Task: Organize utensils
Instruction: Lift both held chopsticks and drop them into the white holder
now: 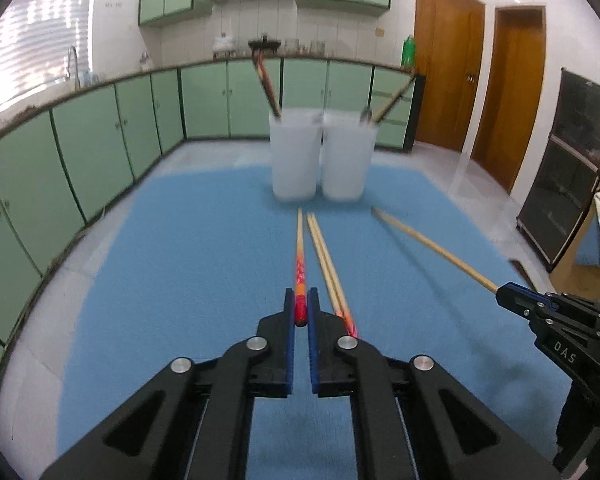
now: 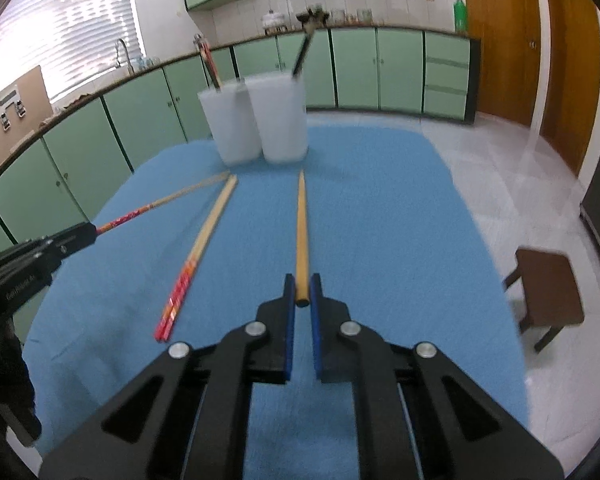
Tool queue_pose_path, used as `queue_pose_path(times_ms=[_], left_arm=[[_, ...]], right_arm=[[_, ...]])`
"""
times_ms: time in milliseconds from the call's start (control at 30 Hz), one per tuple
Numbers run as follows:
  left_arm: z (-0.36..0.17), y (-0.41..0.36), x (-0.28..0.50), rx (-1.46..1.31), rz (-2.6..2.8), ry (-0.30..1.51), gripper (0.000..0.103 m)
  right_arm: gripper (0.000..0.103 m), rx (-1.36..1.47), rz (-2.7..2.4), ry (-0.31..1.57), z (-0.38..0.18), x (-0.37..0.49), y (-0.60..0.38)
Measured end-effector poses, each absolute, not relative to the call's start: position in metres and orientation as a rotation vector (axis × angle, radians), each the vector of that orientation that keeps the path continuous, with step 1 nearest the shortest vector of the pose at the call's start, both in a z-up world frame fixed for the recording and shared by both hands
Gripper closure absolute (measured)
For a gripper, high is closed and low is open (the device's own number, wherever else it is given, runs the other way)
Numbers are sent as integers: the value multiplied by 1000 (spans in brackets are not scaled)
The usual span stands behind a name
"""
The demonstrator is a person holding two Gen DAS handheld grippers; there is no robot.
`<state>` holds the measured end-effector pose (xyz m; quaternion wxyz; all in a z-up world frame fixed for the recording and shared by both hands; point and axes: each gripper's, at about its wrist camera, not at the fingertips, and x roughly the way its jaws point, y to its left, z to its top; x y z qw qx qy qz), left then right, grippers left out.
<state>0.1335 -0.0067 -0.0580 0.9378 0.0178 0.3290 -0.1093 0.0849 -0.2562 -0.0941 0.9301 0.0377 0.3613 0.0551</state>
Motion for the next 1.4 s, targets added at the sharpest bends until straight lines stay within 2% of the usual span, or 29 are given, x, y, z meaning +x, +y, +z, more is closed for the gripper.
queue_pose_path(times_ms=[367, 800, 1100, 1267, 1400], left_arm=[[23, -1, 164, 20, -277, 510, 97], [69, -13, 218, 30, -372, 479, 97], [142, -23, 254, 48, -371, 315, 97], [165, -31, 288, 36, -348, 255, 97], [154, -35, 323, 2, -333, 271, 97]], right_arm=[[97, 43, 181, 556, 8, 109, -267], [97, 33, 281, 542, 79, 176, -264], [97, 32, 297, 355, 164, 220, -258], [97, 22, 259, 304, 179, 258, -259], [97, 14, 235, 308, 164, 293, -260]])
